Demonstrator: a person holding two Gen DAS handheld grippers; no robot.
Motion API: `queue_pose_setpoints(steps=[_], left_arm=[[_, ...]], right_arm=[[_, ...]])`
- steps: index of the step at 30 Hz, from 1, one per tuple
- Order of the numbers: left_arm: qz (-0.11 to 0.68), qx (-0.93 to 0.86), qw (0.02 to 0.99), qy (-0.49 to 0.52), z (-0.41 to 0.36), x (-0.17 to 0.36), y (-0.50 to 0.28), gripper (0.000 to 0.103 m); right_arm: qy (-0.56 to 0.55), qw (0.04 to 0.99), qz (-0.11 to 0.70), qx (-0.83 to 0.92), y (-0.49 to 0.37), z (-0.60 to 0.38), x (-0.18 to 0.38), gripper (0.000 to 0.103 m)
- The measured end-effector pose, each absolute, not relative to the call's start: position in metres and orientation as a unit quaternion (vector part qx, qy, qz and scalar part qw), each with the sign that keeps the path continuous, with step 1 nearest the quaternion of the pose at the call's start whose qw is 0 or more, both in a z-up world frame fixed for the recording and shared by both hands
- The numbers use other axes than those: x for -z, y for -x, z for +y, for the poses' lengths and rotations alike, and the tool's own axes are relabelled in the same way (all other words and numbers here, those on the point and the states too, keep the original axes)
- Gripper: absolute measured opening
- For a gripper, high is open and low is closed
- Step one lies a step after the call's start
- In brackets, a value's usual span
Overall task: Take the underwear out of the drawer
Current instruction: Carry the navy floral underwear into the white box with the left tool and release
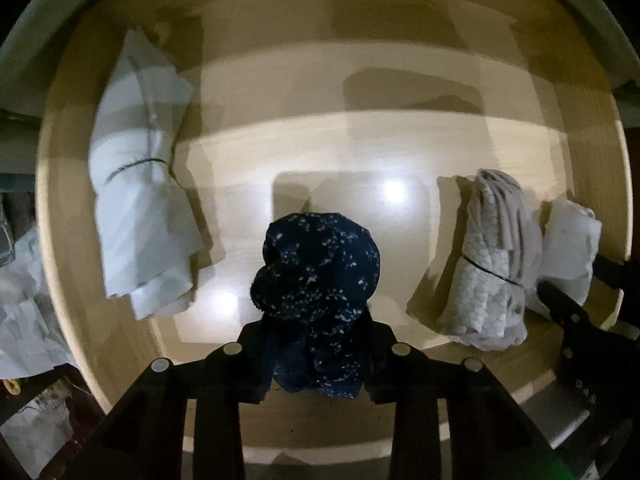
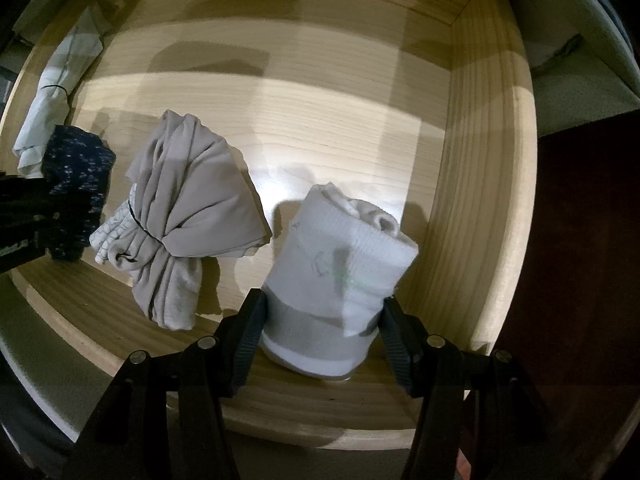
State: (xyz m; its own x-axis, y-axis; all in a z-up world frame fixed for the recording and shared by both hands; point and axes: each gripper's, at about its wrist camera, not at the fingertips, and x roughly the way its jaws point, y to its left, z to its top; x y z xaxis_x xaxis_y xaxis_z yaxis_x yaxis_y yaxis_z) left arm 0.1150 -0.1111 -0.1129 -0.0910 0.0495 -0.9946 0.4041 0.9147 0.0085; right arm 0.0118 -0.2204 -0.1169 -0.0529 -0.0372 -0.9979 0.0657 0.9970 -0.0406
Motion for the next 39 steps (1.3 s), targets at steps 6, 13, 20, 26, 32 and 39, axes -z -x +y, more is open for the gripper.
queue_pose_setpoints(steps=[6,13,20,26,32,39], left_arm=[[0.705,0.148,0.675,-0.159,-0.107,0.086,-0.099,0.034],[0.656,0.159,0.717,-0.175,-0.099,0.046,-0.079,0.034],[0.608,0.181,0.755,-0.168,-0.085,0.001,-0.072,0.034],[0.538,0.195,0.804,-0.16,-0.075,-0.062,-0.083,0.034],[0.446,0.193,0.86,-0.153,-0.069,-0.139,-0.096,0.034],[0.388,0.182,0.891,-0.148,-0.074,-0.187,-0.133,0.034]], right_arm=[[-0.008,0.687,0.726,0.04,-0.013,-0.22,0.115,0.055],[-0.005,0.686,0.727,0.041,-0.013,-0.218,0.115,0.055],[-0.005,0.686,0.727,0.041,-0.013,-0.218,0.115,0.055],[-0.005,0.686,0.727,0.041,-0.013,-0.219,0.115,0.055],[-0.005,0.686,0.727,0.041,-0.013,-0.219,0.115,0.055],[-0.005,0.686,0.727,0.041,-0.013,-0.219,0.114,0.055]])
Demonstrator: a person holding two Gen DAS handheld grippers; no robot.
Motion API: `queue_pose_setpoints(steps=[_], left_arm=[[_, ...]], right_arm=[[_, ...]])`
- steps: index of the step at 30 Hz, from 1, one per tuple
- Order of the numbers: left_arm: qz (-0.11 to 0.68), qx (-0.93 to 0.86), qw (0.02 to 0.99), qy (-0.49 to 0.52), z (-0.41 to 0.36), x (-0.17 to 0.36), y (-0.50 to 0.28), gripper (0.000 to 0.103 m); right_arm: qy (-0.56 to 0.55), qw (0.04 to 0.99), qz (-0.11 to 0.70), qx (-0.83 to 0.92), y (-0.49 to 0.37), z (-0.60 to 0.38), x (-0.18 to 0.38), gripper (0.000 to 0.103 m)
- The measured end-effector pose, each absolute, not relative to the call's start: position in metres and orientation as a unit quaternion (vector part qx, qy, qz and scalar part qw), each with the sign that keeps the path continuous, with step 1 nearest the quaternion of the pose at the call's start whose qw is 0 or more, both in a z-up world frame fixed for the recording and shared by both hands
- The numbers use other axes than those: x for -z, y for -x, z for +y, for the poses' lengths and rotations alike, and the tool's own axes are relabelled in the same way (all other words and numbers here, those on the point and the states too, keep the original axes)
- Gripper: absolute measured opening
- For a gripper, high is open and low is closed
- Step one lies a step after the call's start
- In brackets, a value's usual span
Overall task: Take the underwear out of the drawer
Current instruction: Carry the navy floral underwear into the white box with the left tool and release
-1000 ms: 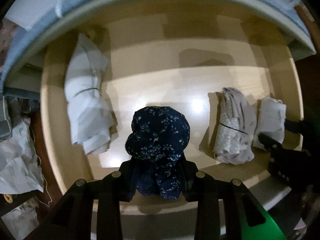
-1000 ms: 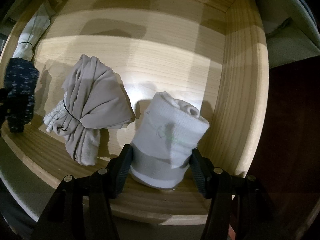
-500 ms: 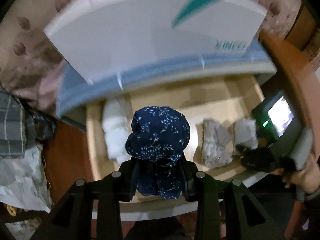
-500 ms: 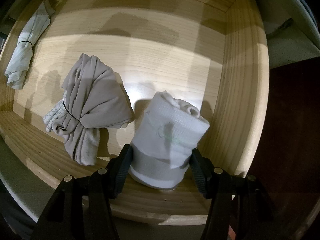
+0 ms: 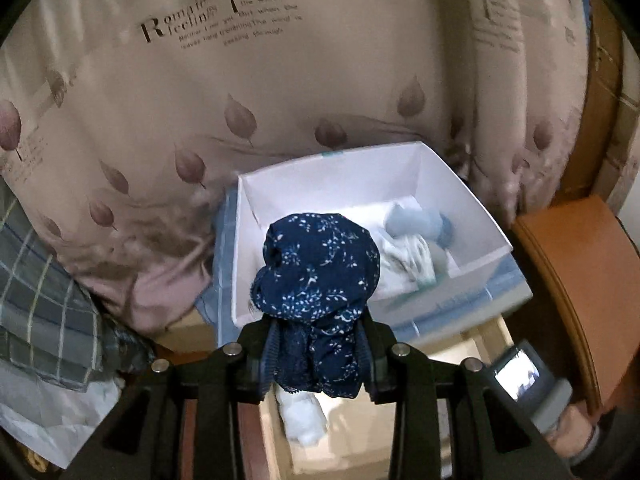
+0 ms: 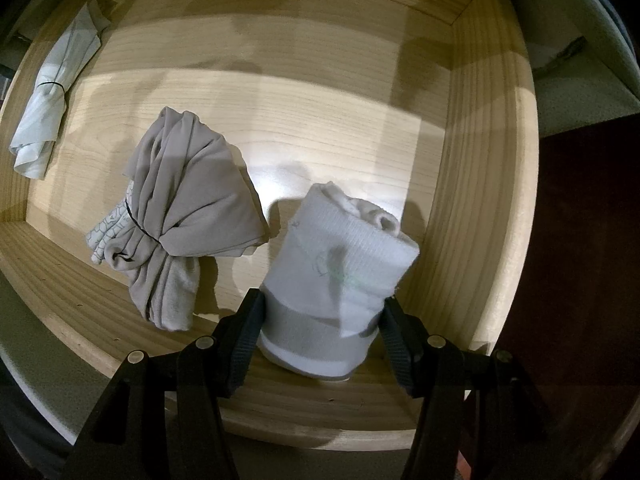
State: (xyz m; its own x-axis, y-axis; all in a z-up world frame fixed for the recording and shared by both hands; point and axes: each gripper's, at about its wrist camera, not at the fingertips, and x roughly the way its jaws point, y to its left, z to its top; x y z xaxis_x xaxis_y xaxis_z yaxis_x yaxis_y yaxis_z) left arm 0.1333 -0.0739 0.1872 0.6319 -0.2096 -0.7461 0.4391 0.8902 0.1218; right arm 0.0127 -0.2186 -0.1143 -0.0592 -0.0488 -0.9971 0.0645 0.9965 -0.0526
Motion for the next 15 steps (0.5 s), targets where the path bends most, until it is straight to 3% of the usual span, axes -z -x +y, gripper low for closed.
queue_pose_setpoints(steps=[15], left_arm=[[0.421,0.15,0.879,-0.164,-0.106,-0.141,-0.229,0.034]], right_arm=[[-0.006,0.685,0.727,0.044,-0.012,-0.22,0.117,0.057]])
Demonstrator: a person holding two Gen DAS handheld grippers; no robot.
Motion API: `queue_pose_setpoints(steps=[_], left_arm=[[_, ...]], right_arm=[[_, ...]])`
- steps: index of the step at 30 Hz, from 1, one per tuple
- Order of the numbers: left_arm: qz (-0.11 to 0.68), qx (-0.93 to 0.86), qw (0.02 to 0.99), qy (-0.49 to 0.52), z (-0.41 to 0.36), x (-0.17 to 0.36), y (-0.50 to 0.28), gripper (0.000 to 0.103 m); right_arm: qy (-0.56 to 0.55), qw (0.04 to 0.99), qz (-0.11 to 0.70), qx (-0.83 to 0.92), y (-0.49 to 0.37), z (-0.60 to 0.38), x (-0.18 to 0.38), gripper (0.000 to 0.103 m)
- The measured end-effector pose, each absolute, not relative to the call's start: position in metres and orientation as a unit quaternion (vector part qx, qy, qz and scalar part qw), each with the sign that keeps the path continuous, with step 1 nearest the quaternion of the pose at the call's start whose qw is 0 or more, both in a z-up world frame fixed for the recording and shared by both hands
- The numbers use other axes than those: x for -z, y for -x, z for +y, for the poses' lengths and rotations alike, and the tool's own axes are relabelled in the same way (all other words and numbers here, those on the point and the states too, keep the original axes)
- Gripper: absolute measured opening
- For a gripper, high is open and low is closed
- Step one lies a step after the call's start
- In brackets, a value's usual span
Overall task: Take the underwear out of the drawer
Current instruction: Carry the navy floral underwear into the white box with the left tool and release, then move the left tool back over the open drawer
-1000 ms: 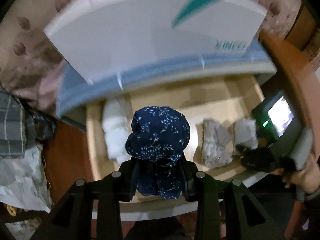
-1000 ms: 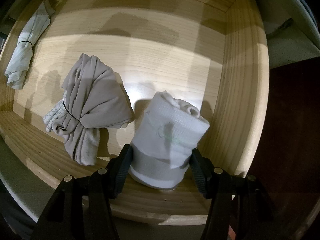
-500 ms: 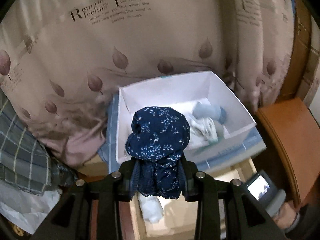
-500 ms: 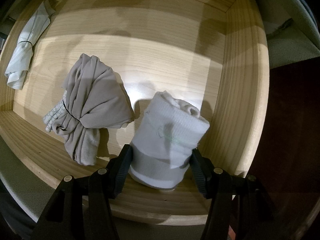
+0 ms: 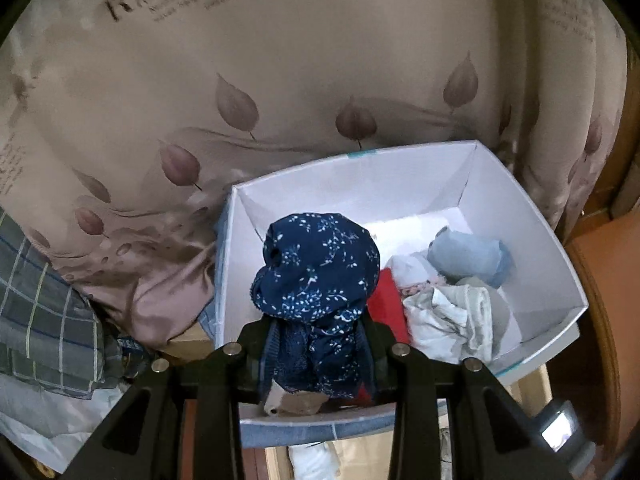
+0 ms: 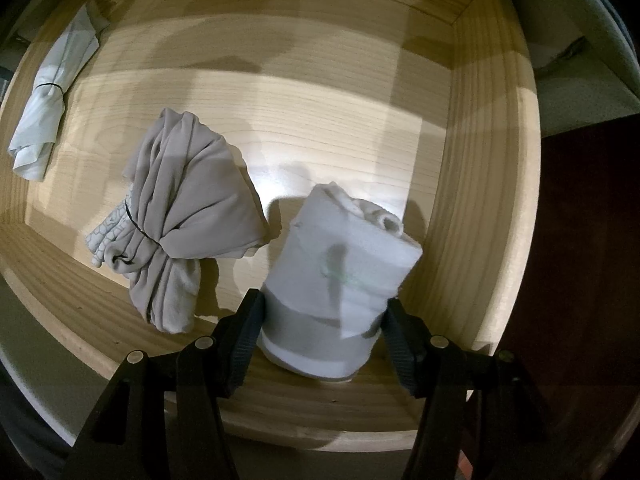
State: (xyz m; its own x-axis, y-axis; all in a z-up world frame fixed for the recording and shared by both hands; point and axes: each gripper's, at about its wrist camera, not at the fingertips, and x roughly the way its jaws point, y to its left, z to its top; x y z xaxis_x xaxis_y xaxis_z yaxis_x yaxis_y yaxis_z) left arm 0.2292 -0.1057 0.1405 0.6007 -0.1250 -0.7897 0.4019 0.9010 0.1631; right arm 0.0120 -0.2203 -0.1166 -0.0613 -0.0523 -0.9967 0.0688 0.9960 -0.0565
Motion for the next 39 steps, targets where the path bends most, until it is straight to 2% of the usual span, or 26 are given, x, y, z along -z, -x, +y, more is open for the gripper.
queue_pose_setpoints(steps=[6,13,20,23,33,39], left_arm=[[0.452,0.152,0.861,-0.177,-0.115,-0.11,-0.243,0.034],[0.486,0.156,0.843,-0.17,-0.115,-0.094,-0.25,0.045],[0.491,0.182,0.842,-0.131,-0.104,-0.105,-0.247,0.051],[0.481,0.192,0.847,-0.121,-0.099,-0.117,-0.242,0.058],[0.454,0.199,0.861,-0.113,-0.074,-0.152,-0.204,0.058],[0.473,0.197,0.851,-0.118,-0.053,-0.132,-0.158,0.058]], right_arm=[[-0.005,0.684,0.728,0.046,-0.012,-0.221,0.117,0.058],[-0.004,0.681,0.731,0.052,-0.017,-0.216,0.12,0.059],[-0.001,0.677,0.734,0.056,-0.022,-0.216,0.123,0.059],[0.0,0.676,0.735,0.058,-0.025,-0.216,0.125,0.059],[0.001,0.674,0.736,0.061,-0.029,-0.213,0.129,0.06],[0.001,0.672,0.737,0.063,-0.029,-0.213,0.131,0.061]])
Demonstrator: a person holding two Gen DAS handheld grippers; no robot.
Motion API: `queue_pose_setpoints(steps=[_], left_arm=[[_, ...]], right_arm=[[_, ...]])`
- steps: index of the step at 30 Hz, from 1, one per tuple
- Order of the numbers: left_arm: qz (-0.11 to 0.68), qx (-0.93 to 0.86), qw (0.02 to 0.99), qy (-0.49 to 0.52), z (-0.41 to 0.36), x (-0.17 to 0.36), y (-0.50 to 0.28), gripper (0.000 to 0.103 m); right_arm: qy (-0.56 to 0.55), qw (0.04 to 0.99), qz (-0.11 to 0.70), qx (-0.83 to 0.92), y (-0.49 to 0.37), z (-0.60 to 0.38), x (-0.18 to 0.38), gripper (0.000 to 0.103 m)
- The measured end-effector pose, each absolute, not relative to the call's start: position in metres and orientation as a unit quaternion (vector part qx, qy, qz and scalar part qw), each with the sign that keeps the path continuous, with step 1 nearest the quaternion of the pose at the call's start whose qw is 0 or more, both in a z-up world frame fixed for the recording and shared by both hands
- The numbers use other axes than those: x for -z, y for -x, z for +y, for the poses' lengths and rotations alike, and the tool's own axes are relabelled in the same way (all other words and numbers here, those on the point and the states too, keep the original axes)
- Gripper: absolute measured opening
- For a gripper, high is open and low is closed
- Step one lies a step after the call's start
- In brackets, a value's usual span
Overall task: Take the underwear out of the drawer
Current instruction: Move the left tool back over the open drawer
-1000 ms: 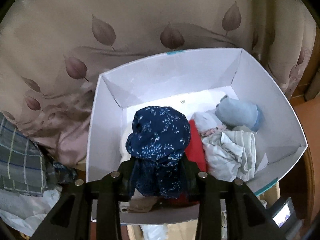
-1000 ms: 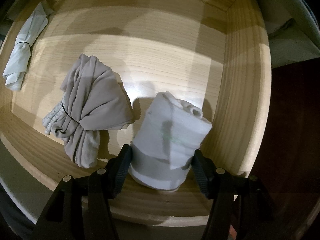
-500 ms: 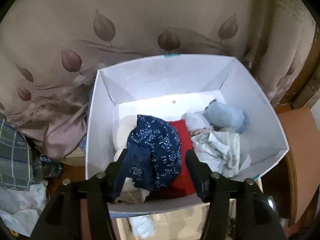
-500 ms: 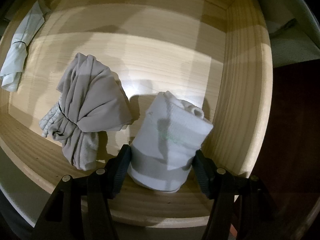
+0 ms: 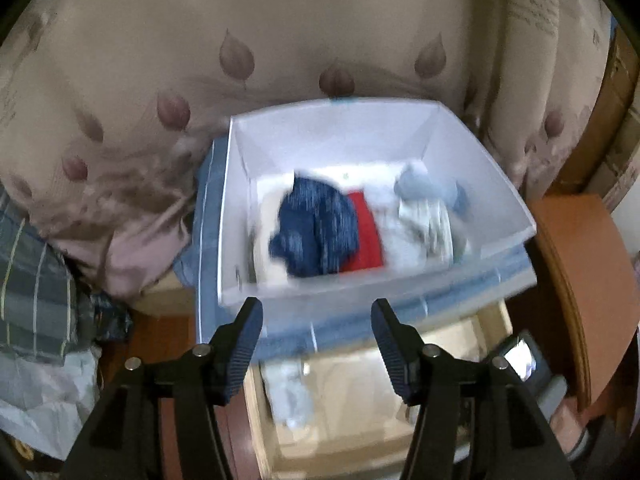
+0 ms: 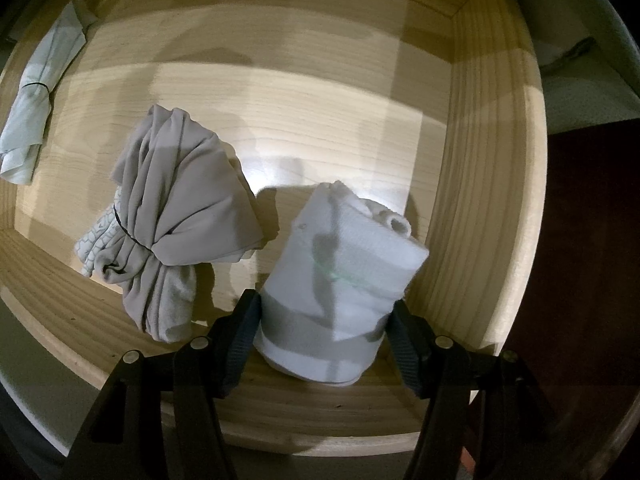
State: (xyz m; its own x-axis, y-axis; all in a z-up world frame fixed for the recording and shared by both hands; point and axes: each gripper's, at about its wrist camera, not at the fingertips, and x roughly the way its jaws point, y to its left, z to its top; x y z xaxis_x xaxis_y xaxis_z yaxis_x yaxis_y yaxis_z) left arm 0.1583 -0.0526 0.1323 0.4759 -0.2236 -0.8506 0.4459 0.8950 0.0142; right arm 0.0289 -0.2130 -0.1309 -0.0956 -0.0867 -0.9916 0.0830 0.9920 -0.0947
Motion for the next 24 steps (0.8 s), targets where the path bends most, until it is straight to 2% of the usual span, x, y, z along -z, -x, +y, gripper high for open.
queue_pose_setpoints(steps=[8,15,24], left_arm=[[0.498,0.152,0.842,-0.139,-0.037,-0.064,-0.115,0.058],[0.532,0.111,0.835,-0.092,-0.022,-0.002,-0.093,0.058],[0.553,0.07,0.828,-0.059,-0.009,0.037,-0.086,0.058]], right_arm=[[0.004,0.67,0.739,0.068,-0.031,-0.212,0.135,0.061],[0.004,0.671,0.738,0.07,-0.03,-0.211,0.136,0.058],[-0.023,0.683,0.727,0.069,-0.024,-0.221,0.132,0.051]])
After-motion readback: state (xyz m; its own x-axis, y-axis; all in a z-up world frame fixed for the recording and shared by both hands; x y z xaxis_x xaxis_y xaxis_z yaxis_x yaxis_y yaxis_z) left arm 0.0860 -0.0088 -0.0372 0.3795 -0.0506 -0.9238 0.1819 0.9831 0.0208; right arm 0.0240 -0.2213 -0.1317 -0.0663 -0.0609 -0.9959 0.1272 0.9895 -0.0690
